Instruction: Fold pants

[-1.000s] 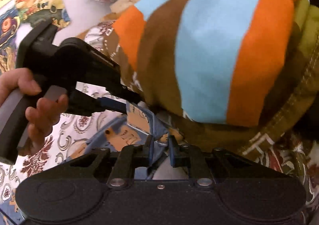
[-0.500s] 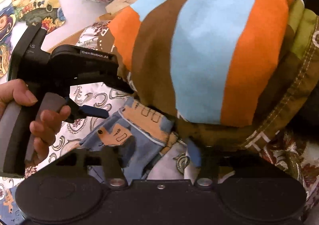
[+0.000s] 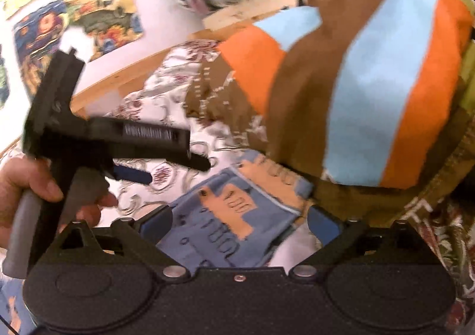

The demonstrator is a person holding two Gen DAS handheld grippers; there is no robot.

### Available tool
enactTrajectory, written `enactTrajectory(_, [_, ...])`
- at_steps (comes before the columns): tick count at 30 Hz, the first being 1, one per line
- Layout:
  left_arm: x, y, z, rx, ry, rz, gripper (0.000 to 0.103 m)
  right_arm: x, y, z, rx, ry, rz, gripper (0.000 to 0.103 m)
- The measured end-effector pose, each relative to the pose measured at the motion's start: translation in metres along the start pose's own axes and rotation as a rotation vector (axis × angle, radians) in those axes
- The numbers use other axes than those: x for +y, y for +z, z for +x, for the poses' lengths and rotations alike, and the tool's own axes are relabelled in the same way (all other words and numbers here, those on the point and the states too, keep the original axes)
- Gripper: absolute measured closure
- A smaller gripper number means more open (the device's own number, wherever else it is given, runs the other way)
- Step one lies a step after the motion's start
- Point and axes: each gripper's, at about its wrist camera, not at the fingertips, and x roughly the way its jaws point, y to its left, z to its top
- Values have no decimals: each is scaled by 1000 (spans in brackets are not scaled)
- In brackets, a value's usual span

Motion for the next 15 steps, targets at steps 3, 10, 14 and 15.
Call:
enactTrajectory(3, [21,-17,0,26,52,-34,0,6,0,3,16,55,-21,5])
enactTrajectory(10, [65,-44,-6,61,153,-101,1,-4,-7,27,187,102,67,4])
enactTrajectory(14, [92,-58,-36,21,151,-193,1,-7,-3,23,176,84,87,2])
enactTrajectory(15, [100,-62,-48,9,153,-210,1,-5,-3,20,171,80,72,1])
